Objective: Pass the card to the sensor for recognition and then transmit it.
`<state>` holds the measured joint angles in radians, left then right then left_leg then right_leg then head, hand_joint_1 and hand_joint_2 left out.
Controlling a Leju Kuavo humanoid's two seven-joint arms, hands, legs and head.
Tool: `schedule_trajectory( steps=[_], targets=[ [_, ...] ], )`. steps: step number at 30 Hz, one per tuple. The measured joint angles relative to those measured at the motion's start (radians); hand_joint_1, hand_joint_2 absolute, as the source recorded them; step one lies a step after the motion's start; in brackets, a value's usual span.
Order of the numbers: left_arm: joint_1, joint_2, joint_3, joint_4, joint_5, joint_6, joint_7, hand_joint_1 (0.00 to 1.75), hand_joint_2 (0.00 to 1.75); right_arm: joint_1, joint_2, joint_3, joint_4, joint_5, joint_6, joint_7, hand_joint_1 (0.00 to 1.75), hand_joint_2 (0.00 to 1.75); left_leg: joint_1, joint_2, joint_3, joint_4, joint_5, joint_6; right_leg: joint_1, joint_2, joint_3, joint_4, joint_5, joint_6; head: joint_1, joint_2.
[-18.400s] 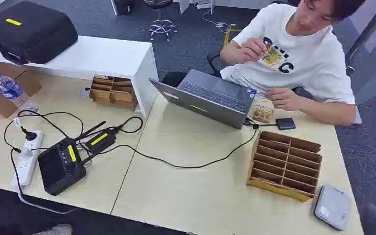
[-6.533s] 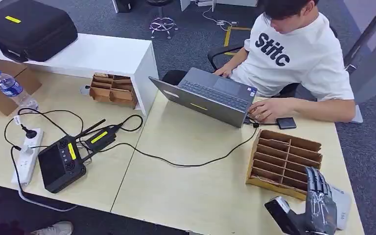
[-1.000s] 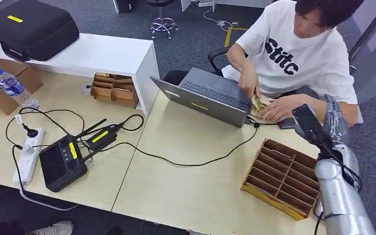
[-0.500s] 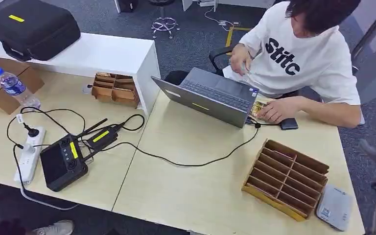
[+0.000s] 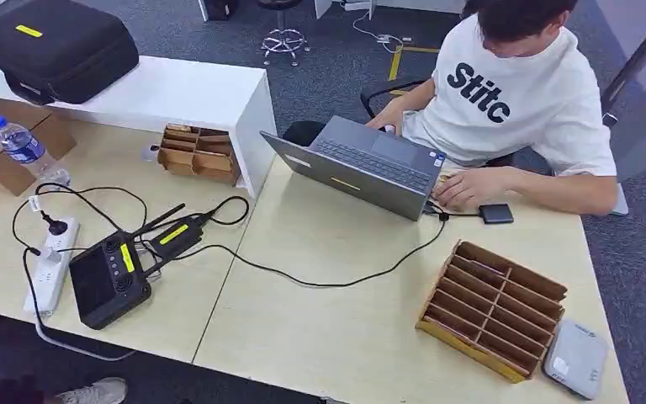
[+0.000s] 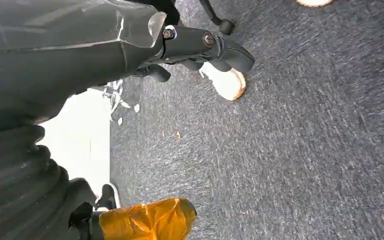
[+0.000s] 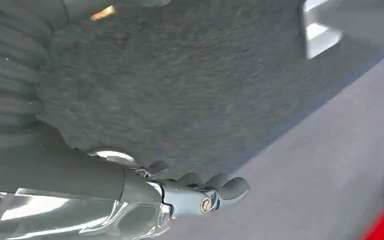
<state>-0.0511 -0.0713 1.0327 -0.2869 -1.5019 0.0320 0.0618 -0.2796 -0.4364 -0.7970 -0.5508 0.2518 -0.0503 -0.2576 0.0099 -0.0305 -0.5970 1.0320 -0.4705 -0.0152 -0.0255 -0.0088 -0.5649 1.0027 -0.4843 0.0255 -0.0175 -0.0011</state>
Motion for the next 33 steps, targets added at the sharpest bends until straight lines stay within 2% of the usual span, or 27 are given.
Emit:
schedule_trajectory(
  steps=[3, 8, 12, 15, 17, 19, 21, 24, 29, 33],
  targets=[
    [-0.001, 0.000, 0.005, 0.000, 0.000, 0.000, 0.000, 0.00, 1.75, 0.047, -0.001, -0.050, 0.038, -0.002, 0.008, -0.017, 0.00, 1.75, 0.000, 0.005, 0.001, 0.000, -0.001, -0.001, 0.000, 0.006, -0.001, 0.000, 0.000, 0.000, 0.000, 0.000],
    [-0.004, 0.000, 0.012, 0.000, 0.000, -0.002, 0.000, 0.00, 1.75, 0.069, -0.009, -0.091, 0.077, -0.004, 0.012, -0.005, 0.00, 1.75, 0.000, 0.009, 0.003, 0.000, -0.001, 0.000, 0.000, 0.009, -0.001, 0.000, 0.000, 0.000, 0.000, 0.000],
    [-0.003, -0.001, 0.018, 0.000, 0.003, -0.006, -0.002, 0.00, 1.75, 0.124, -0.005, -0.146, 0.121, -0.089, 0.064, 0.009, 0.00, 1.75, 0.000, 0.004, 0.004, 0.000, -0.002, 0.000, 0.000, 0.004, 0.001, 0.000, -0.001, 0.000, 0.000, 0.000],
    [-0.002, -0.002, 0.028, 0.000, 0.009, -0.008, -0.005, 0.00, 1.75, 0.161, 0.019, -0.203, 0.161, -0.148, 0.079, -0.001, 0.00, 1.75, 0.000, 0.005, 0.004, 0.000, -0.002, 0.000, 0.000, 0.005, 0.001, 0.000, -0.001, 0.000, 0.000, 0.000],
    [-0.004, -0.005, 0.034, 0.000, 0.013, -0.008, -0.005, 0.00, 1.75, 0.180, 0.049, -0.239, 0.182, -0.152, 0.054, -0.020, 0.00, 1.75, 0.000, 0.007, 0.004, -0.001, -0.002, 0.000, 0.000, 0.006, 0.001, 0.000, -0.002, -0.001, 0.000, 0.000],
    [-0.003, -0.011, 0.039, 0.000, 0.019, -0.008, -0.007, 0.00, 1.75, 0.200, 0.084, -0.247, 0.191, -0.100, 0.008, -0.091, 0.00, 1.75, 0.000, 0.007, 0.005, -0.001, -0.003, -0.001, 0.000, 0.006, 0.001, 0.000, -0.002, -0.001, -0.001, 0.000],
    [-0.003, -0.018, 0.046, 0.000, 0.020, -0.007, -0.010, 0.00, 1.75, 0.209, 0.117, -0.247, 0.203, -0.042, -0.035, -0.111, 0.00, 1.75, 0.000, 0.008, 0.005, -0.001, -0.003, -0.001, 0.000, 0.007, 0.001, 0.001, -0.002, -0.001, 0.000, 0.000],
    [-0.003, -0.024, 0.054, 0.000, 0.018, -0.008, -0.013, 0.00, 1.75, 0.217, 0.153, -0.247, 0.215, -0.023, -0.029, -0.069, 0.00, 1.75, 0.001, 0.008, 0.005, -0.001, -0.003, -0.001, 0.001, 0.007, 0.002, 0.000, -0.002, -0.001, 0.000, 0.000],
    [-0.003, -0.026, 0.062, 0.000, 0.016, -0.009, -0.014, 0.00, 1.75, 0.225, 0.191, -0.247, 0.231, -0.016, -0.015, -0.041, 0.00, 1.75, 0.000, 0.009, 0.005, -0.001, -0.003, -0.001, 0.000, 0.008, 0.002, 0.000, -0.002, -0.001, 0.000, 0.000],
    [-0.003, -0.025, 0.063, 0.000, 0.006, -0.021, -0.016, 0.00, 1.75, 0.224, 0.212, -0.260, 0.257, -0.044, 0.063, 0.134, 0.00, 1.75, 0.001, 0.009, 0.005, -0.001, -0.003, -0.001, 0.000, 0.008, 0.002, 0.000, -0.002, -0.001, 0.000, 0.000]
  ],
)
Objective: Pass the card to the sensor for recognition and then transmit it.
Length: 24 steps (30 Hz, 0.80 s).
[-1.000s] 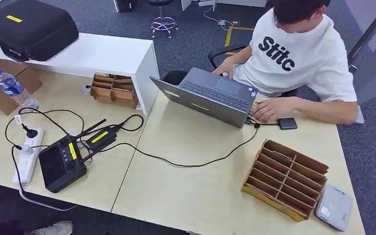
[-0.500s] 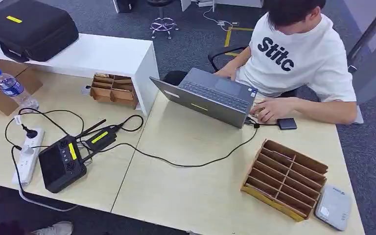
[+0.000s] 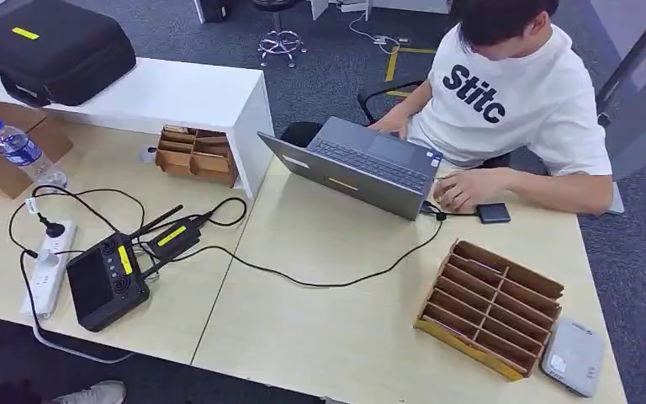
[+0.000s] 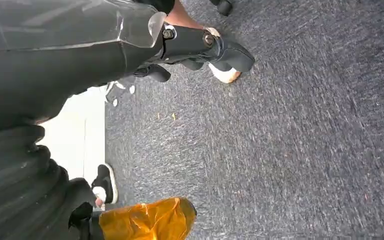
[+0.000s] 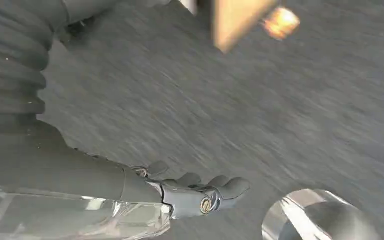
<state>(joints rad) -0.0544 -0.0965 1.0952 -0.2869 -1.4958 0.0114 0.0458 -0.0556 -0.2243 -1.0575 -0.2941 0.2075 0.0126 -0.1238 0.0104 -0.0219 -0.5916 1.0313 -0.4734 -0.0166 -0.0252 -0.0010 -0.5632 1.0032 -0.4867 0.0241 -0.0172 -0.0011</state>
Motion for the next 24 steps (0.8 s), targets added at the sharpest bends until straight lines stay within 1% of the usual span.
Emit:
schedule_trajectory(
  steps=[1, 3, 6, 9, 10, 12, 14, 15, 17, 18, 20, 21, 24],
  targets=[
    [0.000, 0.001, 0.000, 0.000, -0.003, -0.001, 0.000, 0.00, 1.75, 0.000, 0.013, -0.012, 0.008, -0.017, 0.009, 0.044, 0.00, 1.75, 0.000, 0.000, 0.000, 0.000, 0.000, 0.000, 0.000, 0.000, 0.000, 0.000, 0.000, 0.000, -0.001, 0.000],
    [0.000, 0.003, 0.000, 0.000, -0.007, -0.005, 0.000, 0.00, 1.75, 0.000, 0.039, -0.028, 0.025, -0.019, 0.016, 0.109, 0.00, 1.75, 0.000, 0.000, 0.000, 0.000, 0.000, 0.000, 0.000, 0.000, 0.000, 0.000, 0.000, 0.000, -0.001, 0.000],
    [-0.001, 0.008, 0.000, 0.000, -0.013, -0.009, 0.000, 0.00, 1.75, 0.001, 0.067, -0.029, 0.041, 0.019, 0.024, 0.177, 0.00, 1.75, 0.000, 0.001, 0.001, 0.000, 0.000, -0.001, 0.000, 0.001, 0.000, 0.000, 0.000, 0.000, -0.001, 0.000],
    [-0.002, 0.011, 0.000, 0.000, -0.024, -0.010, 0.000, 0.00, 1.75, 0.001, 0.085, -0.010, 0.056, 0.125, 0.003, 0.273, 0.00, 1.75, 0.000, 0.001, 0.001, 0.000, 0.000, -0.001, 0.000, 0.001, 0.000, 0.000, 0.000, 0.000, 0.000, 0.000],
    [-0.002, 0.011, 0.000, 0.000, -0.026, -0.010, 0.003, 0.00, 1.75, 0.003, 0.090, 0.005, 0.058, 0.163, -0.005, 0.294, 0.00, 1.75, 0.000, 0.001, 0.001, 0.000, 0.000, -0.001, 0.000, 0.001, 0.000, 0.000, 0.000, 0.000, 0.000, 0.000],
    [-0.004, 0.011, -0.001, 0.000, -0.029, -0.009, 0.005, 0.00, 1.75, 0.006, 0.100, 0.042, 0.061, 0.249, 0.003, 0.319, 0.00, 1.75, 0.000, 0.001, 0.001, 0.000, 0.000, -0.001, 0.000, 0.001, 0.000, 0.000, 0.000, 0.000, 0.000, 0.000],
    [-0.007, 0.011, -0.006, 0.000, -0.031, -0.009, 0.005, 0.00, 1.75, 0.011, 0.110, 0.113, 0.067, 0.373, 0.055, 0.331, 0.00, 1.75, 0.000, 0.001, 0.001, 0.000, 0.000, -0.001, 0.000, 0.001, 0.000, 0.000, 0.000, 0.000, 0.000, 0.000],
    [-0.011, 0.011, -0.011, 0.000, -0.032, -0.013, 0.006, 0.00, 1.75, 0.013, 0.114, 0.162, 0.070, 0.430, 0.108, 0.331, 0.00, 1.75, 0.000, 0.001, 0.001, 0.000, 0.000, -0.001, 0.000, 0.001, 0.000, 0.000, 0.000, 0.000, -0.001, 0.000],
    [-0.019, 0.011, -0.018, 0.000, -0.033, -0.023, 0.007, 0.00, 1.75, 0.015, 0.123, 0.229, 0.076, 0.480, 0.177, 0.327, 0.00, 1.75, 0.000, 0.001, 0.001, 0.000, 0.000, -0.001, 0.000, 0.001, 0.000, 0.000, 0.000, 0.000, -0.001, 0.000],
    [-0.023, 0.011, -0.021, 0.000, -0.033, -0.029, 0.009, 0.00, 0.00, 0.016, 0.131, 0.259, 0.079, 0.498, 0.185, 0.323, 0.00, 1.75, 0.000, 0.001, 0.001, 0.000, 0.000, -0.001, 0.000, 0.001, 0.001, 0.000, 0.000, 0.000, 0.000, 0.000],
    [-0.027, 0.011, -0.027, 0.001, -0.033, -0.042, 0.016, 0.00, 0.00, 0.018, 0.137, 0.305, 0.082, 0.522, 0.197, 0.318, 0.00, 1.75, 0.000, 0.001, 0.001, 0.000, 0.000, -0.001, 0.000, 0.001, 0.001, 0.000, 0.000, 0.000, 0.000, 0.000],
    [-0.028, 0.011, -0.028, 0.003, -0.033, -0.047, 0.017, 0.00, 0.00, 0.021, 0.139, 0.325, 0.083, 0.528, 0.205, 0.318, 0.00, 0.00, 0.000, 0.001, 0.001, 0.000, 0.000, -0.001, 0.000, 0.001, 0.001, 0.000, 0.000, 0.000, 0.000, 0.000],
    [-0.030, 0.010, -0.030, 0.005, -0.032, -0.062, 0.018, 0.00, 0.00, 0.025, 0.145, 0.359, 0.087, 0.531, 0.227, 0.340, 0.00, 0.00, 0.000, 0.001, 0.001, 0.000, 0.000, -0.001, 0.000, 0.002, 0.001, 0.000, 0.000, 0.000, -0.001, 0.000]
  ],
)
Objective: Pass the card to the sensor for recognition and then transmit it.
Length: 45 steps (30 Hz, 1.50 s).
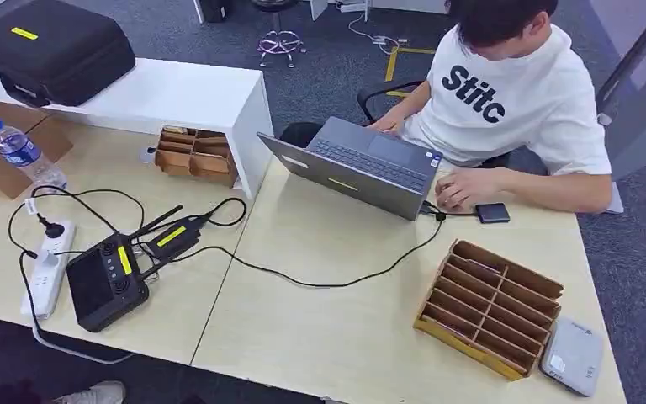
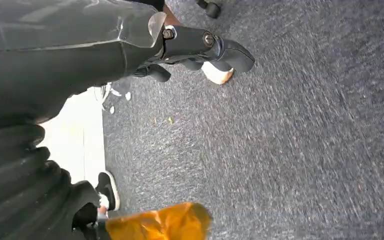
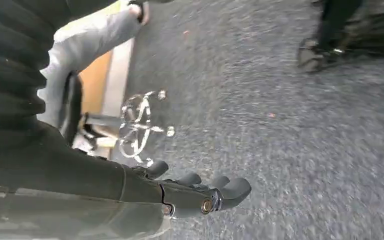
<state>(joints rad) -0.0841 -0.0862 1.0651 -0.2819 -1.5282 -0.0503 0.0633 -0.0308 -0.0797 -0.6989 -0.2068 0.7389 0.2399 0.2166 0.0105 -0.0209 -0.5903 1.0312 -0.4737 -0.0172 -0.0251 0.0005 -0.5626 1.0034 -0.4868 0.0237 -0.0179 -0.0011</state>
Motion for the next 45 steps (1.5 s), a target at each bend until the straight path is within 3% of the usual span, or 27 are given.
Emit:
schedule_trajectory(
  steps=[7, 18, 19, 20, 21, 24, 27, 30, 37, 38, 39, 40, 41, 42, 45],
  targets=[
    [-0.001, -0.002, -0.004, 0.008, 0.000, -0.015, -0.013, 0.00, 0.00, 0.007, 0.008, 0.032, 0.003, 0.008, 0.011, -0.003, 0.00, 0.00, 0.000, 0.000, 0.000, 0.000, 0.000, 0.000, 0.000, 0.000, 0.000, 0.000, 0.000, 0.000, 0.001, 0.000],
    [-0.001, -0.005, -0.004, 0.014, 0.001, -0.026, -0.023, 0.00, 0.00, 0.009, 0.011, 0.041, 0.004, 0.034, 0.008, -0.062, 0.00, 0.00, 0.000, 0.000, 0.000, 0.000, 0.000, 0.000, 0.000, 0.000, 0.000, 0.000, 0.000, 0.000, 0.000, 0.000],
    [-0.001, -0.006, -0.004, 0.014, 0.002, -0.027, -0.023, 0.21, 0.00, 0.009, 0.011, 0.041, 0.004, 0.034, 0.008, -0.062, 0.00, 0.00, 0.000, 0.000, 0.000, 0.000, 0.000, 0.000, 0.000, 0.000, 0.000, 0.000, 0.000, 0.000, 0.000, 0.000],
    [-0.001, -0.006, -0.004, 0.014, 0.002, -0.029, -0.023, 1.43, 0.00, 0.009, 0.011, 0.041, 0.004, 0.034, 0.010, -0.064, 0.54, 0.00, 0.000, 0.000, 0.000, 0.000, 0.000, 0.000, 0.000, 0.000, 0.000, 0.000, 0.000, 0.000, 0.000, 0.000],
    [0.000, -0.006, -0.004, 0.015, 0.002, -0.031, -0.024, 1.62, 1.75, 0.009, 0.011, 0.041, 0.004, 0.035, 0.018, -0.072, 1.40, 0.00, 0.000, 0.000, 0.000, 0.000, 0.000, 0.000, 0.000, 0.000, 0.000, 0.000, 0.000, 0.000, 0.000, 0.000],
    [0.000, -0.006, -0.004, 0.017, 0.001, -0.034, -0.032, 1.66, 1.75, 0.011, 0.011, 0.041, 0.004, 0.040, 0.036, -0.096, 1.69, 0.00, 0.000, 0.000, 0.000, 0.000, 0.000, 0.000, 0.000, 0.000, 0.000, 0.000, 0.000, 0.000, 0.000, 0.000],
    [0.001, -0.010, -0.004, 0.019, 0.001, -0.041, -0.034, 1.64, 1.75, 0.014, 0.012, 0.041, 0.004, 0.047, 0.037, -0.118, 1.69, 0.00, 0.000, 0.000, 0.000, 0.000, 0.000, 0.000, 0.000, 0.000, 0.000, 0.000, 0.000, 0.000, 0.000, 0.000],
    [0.001, -0.011, -0.004, 0.023, 0.001, -0.043, -0.036, 1.50, 1.75, 0.015, 0.013, 0.041, 0.004, 0.051, 0.037, -0.126, 1.68, 0.00, 0.000, 0.000, 0.000, 0.000, 0.000, 0.000, 0.000, 0.000, 0.000, 0.000, 0.000, 0.000, 0.000, 0.000],
    [0.001, -0.013, -0.004, 0.023, 0.002, -0.044, -0.036, 1.47, 1.75, 0.016, 0.015, 0.042, 0.004, 0.048, 0.032, -0.130, 1.69, 0.00, 0.000, 0.000, 0.000, 0.000, 0.000, 0.000, 0.000, 0.000, 0.000, 0.000, 0.000, 0.000, 0.000, 0.000],
    [0.002, -0.013, -0.004, 0.023, 0.002, -0.045, -0.036, 1.27, 0.00, 0.016, 0.017, 0.042, 0.004, 0.047, 0.029, -0.133, 1.69, 0.00, 0.000, 0.000, 0.000, 0.000, 0.000, 0.000, 0.000, 0.000, 0.000, 0.000, 0.000, 0.000, 0.000, 0.000],
    [0.002, -0.014, -0.004, 0.023, 0.003, -0.049, -0.039, 1.12, 0.00, 0.016, 0.017, 0.042, 0.004, 0.047, 0.029, -0.135, 1.68, 0.00, 0.000, 0.000, 0.000, 0.000, 0.000, 0.000, 0.000, 0.000, 0.000, 0.000, 0.000, 0.000, 0.000, 0.000],
    [0.002, -0.014, -0.004, 0.024, 0.004, -0.055, -0.045, 1.08, 0.00, 0.016, 0.018, 0.042, 0.004, 0.047, 0.028, -0.137, 1.68, 0.00, 0.000, 0.000, 0.000, 0.000, 0.000, 0.000, 0.000, 0.000, 0.000, 0.000, 0.000, 0.000, 0.000, 0.000],
    [0.003, -0.014, -0.004, 0.024, 0.005, -0.064, -0.055, 1.12, 0.00, 0.017, 0.019, 0.042, 0.004, 0.049, 0.027, -0.141, 1.69, 0.00, 0.000, 0.000, 0.000, 0.000, 0.000, 0.000, 0.000, 0.000, 0.000, 0.000, 0.000, 0.000, 0.000, 0.000],
    [0.003, -0.015, -0.004, 0.024, 0.006, -0.071, -0.063, 1.26, 0.00, 0.017, 0.019, 0.042, 0.004, 0.052, 0.026, -0.144, 1.69, 0.00, 0.000, 0.000, 0.000, 0.000, 0.000, 0.000, 0.000, 0.000, 0.000, 0.000, 0.000, 0.000, 0.000, 0.000],
    [0.004, -0.019, -0.004, 0.025, 0.008, -0.084, -0.085, 1.26, 0.00, 0.018, 0.020, 0.042, 0.004, 0.058, 0.019, -0.151, 1.69, 0.00, 0.000, 0.000, 0.000, 0.000, 0.000, 0.000, 0.000, 0.000, 0.000, 0.000, 0.000, 0.000, 0.000, 0.000]
  ],
)
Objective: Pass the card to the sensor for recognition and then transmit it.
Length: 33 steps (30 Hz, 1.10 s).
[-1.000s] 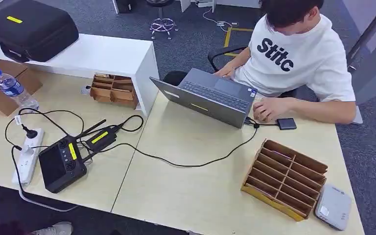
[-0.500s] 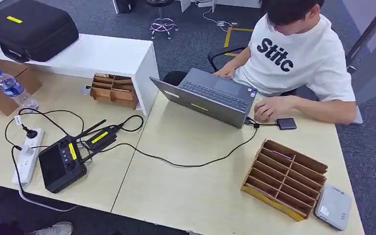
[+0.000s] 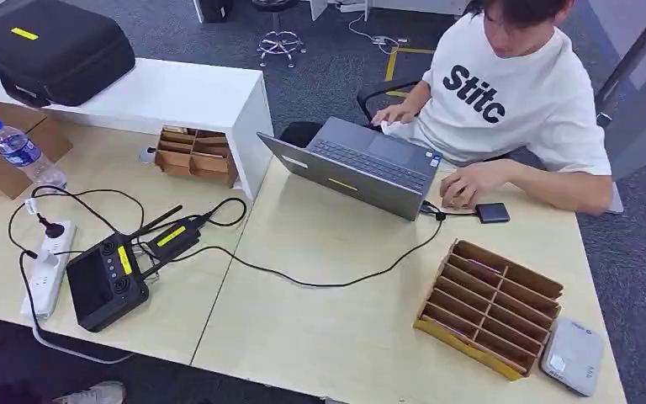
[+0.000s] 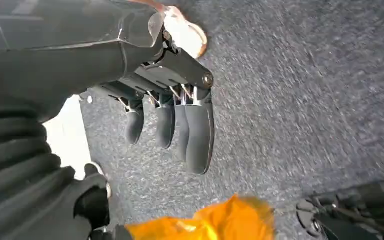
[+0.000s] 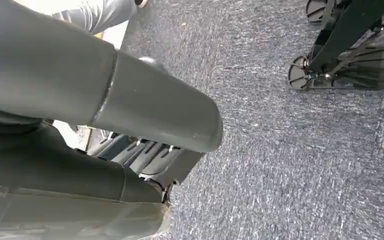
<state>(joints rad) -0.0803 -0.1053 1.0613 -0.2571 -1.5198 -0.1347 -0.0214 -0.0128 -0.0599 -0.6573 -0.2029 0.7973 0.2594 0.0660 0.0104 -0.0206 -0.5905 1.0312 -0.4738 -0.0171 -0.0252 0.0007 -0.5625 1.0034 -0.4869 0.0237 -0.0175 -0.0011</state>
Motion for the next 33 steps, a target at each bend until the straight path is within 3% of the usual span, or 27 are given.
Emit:
schedule_trajectory(
  steps=[4, 5, 8, 9, 10, 11, 12, 13, 17, 33],
  targets=[
    [0.002, -0.005, 0.000, 0.000, 0.000, -0.001, -0.005, 1.26, 0.00, 0.002, 0.001, 0.000, 0.000, 0.003, -0.002, -0.003, 1.69, 0.00, 0.000, 0.000, 0.000, 0.000, 0.000, 0.000, 0.000, 0.000, 0.000, 0.000, 0.000, 0.000, 0.000, 0.000],
    [0.002, -0.005, 0.000, 0.000, 0.000, -0.001, -0.005, 1.40, 0.00, 0.002, 0.001, 0.000, 0.000, 0.004, -0.002, -0.003, 1.69, 0.00, 0.000, 0.000, 0.000, 0.000, 0.000, 0.000, 0.000, 0.000, 0.000, 0.000, 0.000, 0.000, 0.000, 0.000],
    [0.002, -0.006, 0.000, 0.000, 0.000, -0.001, -0.005, 1.54, 0.00, 0.002, 0.002, 0.000, 0.000, 0.005, -0.003, -0.003, 1.71, 0.00, 0.000, 0.000, 0.000, 0.000, 0.000, 0.000, 0.000, 0.000, 0.000, 0.000, 0.000, 0.000, 0.000, 0.000],
    [0.003, -0.006, 0.000, 0.000, 0.001, -0.001, -0.008, 1.61, 1.75, 0.002, 0.002, 0.000, 0.000, 0.005, -0.004, -0.003, 1.69, 0.00, 0.000, 0.000, 0.000, 0.000, 0.000, 0.000, 0.000, 0.000, 0.000, 0.000, 0.000, 0.000, 0.000, 0.000],
    [0.003, -0.006, 0.000, 0.000, 0.002, -0.001, -0.011, 1.64, 1.75, 0.002, 0.003, 0.000, 0.000, 0.007, -0.005, -0.004, 1.54, 0.00, 0.000, 0.000, 0.000, 0.000, 0.000, 0.000, 0.000, 0.000, 0.000, 0.000, 0.000, 0.000, 0.000, 0.000],
    [0.003, -0.006, 0.000, 0.000, 0.003, -0.002, -0.012, 1.52, 1.75, 0.003, 0.003, 0.000, 0.000, 0.008, -0.006, -0.005, 0.00, 1.75, 0.000, 0.000, 0.000, 0.000, 0.000, 0.000, 0.000, 0.000, 0.000, 0.000, 0.000, 0.000, 0.000, 0.000],
    [0.003, -0.007, 0.000, 0.000, 0.003, -0.002, -0.014, 0.24, 1.75, 0.003, 0.003, 0.000, 0.000, 0.009, -0.008, -0.006, 0.00, 1.75, 0.000, 0.000, 0.000, 0.000, 0.000, 0.000, 0.000, 0.000, 0.000, 0.000, 0.000, 0.000, 0.000, 0.000],
    [0.003, -0.007, 0.000, 0.000, 0.003, -0.003, -0.013, 0.00, 1.75, 0.003, 0.004, 0.000, 0.000, 0.010, -0.011, -0.005, 0.00, 1.75, 0.000, 0.000, 0.000, 0.000, 0.000, 0.000, 0.000, 0.000, 0.000, 0.000, 0.000, 0.000, 0.000, 0.000],
    [0.009, -0.007, -0.019, 0.000, 0.022, 0.009, 0.025, 0.00, 1.75, 0.005, 0.007, 0.012, -0.001, 0.007, -0.049, 0.046, 0.00, 1.75, 0.000, 0.000, 0.000, 0.000, 0.000, 0.000, 0.000, 0.000, 0.000, 0.000, 0.000, 0.000, 0.000, 0.000],
    [0.067, 0.023, -0.291, -0.004, 0.455, 0.047, 0.032, 0.00, 1.75, 0.045, 0.016, 0.181, -0.040, -0.224, -0.111, 0.022, 0.00, 1.75, 0.000, 0.000, 0.000, 0.000, 0.000, 0.000, 0.000, 0.000, 0.000, 0.000, 0.000, 0.000, 0.000, 0.000]
  ],
)
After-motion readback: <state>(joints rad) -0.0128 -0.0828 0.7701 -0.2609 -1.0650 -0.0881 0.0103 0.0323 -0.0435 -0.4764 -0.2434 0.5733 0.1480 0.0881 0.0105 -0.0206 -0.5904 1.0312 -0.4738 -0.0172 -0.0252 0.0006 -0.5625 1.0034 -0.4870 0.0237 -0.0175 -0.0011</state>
